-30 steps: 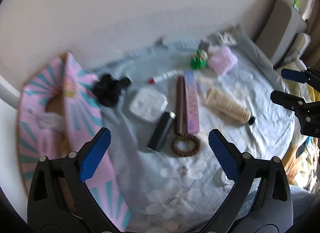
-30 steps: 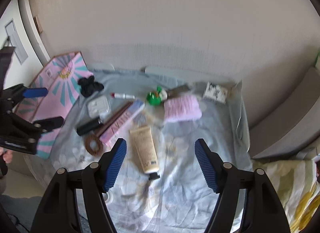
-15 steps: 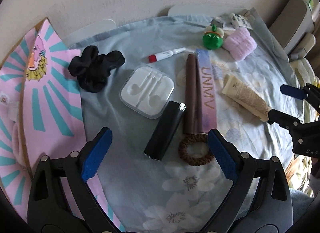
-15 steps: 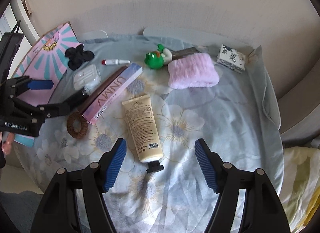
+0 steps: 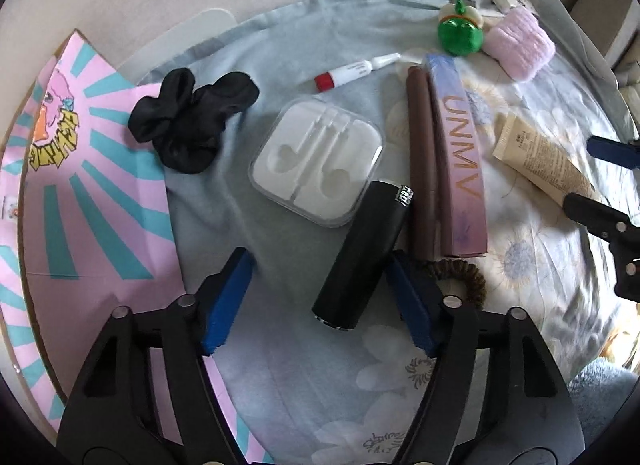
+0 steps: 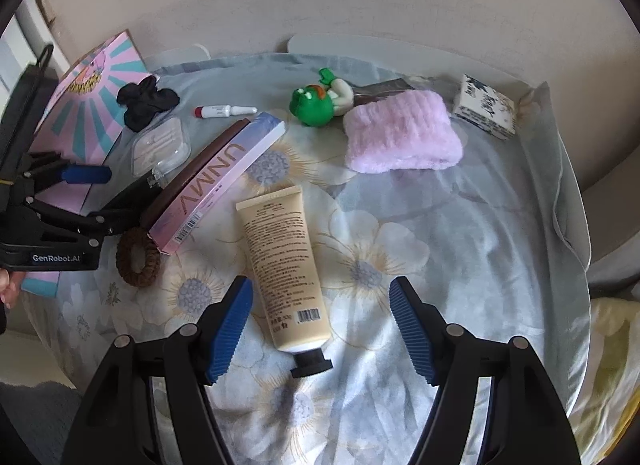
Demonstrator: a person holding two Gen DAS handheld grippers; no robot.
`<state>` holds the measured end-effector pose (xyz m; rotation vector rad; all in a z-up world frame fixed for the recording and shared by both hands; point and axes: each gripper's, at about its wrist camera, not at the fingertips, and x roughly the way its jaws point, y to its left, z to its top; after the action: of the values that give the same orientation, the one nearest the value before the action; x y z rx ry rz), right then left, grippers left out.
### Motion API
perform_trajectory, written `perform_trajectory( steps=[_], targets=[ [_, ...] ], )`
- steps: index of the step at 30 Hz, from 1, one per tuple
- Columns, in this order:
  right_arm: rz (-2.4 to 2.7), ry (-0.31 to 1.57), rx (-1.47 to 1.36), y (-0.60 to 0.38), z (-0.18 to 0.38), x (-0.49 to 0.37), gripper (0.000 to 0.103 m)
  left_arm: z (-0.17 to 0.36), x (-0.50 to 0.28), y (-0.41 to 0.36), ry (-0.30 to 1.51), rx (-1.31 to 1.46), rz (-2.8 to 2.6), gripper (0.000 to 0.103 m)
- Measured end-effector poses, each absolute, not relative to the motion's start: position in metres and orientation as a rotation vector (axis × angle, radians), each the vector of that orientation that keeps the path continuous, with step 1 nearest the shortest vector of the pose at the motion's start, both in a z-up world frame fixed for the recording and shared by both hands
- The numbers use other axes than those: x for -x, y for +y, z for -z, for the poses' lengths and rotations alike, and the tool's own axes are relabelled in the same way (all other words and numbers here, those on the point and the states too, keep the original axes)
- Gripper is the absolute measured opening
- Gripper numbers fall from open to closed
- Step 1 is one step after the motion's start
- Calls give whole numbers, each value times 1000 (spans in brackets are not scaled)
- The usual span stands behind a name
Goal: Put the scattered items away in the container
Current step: 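Grasp the black cylinder with left tool while right grasps the cream tube, then lower the cylinder and cream tube into the striped box and open both tools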
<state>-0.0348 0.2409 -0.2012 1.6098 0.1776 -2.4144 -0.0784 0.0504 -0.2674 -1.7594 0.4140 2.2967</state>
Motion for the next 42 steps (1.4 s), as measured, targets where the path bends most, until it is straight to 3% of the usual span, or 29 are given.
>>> perform_trajectory(
  steps=[4,5,6,7,9,11,25,42],
  targets=[
    [2398,266,-1593,231,206,34,67,265,71,55,414,1717,-2285,45],
    [2385,294,-1596,229,209,34,63,265,69,56,413,1708,-2282,39],
    [2367,323,-1604,226,212,33,53,264,67,57,407,1700,-2279,33],
    [2356,321,-1590,225,213,32,51,264,66,57,400,1694,-2275,31],
    [2338,308,-1588,224,211,31,34,264,63,59,408,1684,-2279,28],
    [2325,313,-1600,224,209,30,31,263,61,59,411,1670,-2279,26],
    [2408,145,-1544,244,163,-3,30,211,38,48,203,1602,-2332,21],
    [2363,297,-1109,146,65,17,30,96,12,-59,-27,1391,-2747,21]
  ],
)
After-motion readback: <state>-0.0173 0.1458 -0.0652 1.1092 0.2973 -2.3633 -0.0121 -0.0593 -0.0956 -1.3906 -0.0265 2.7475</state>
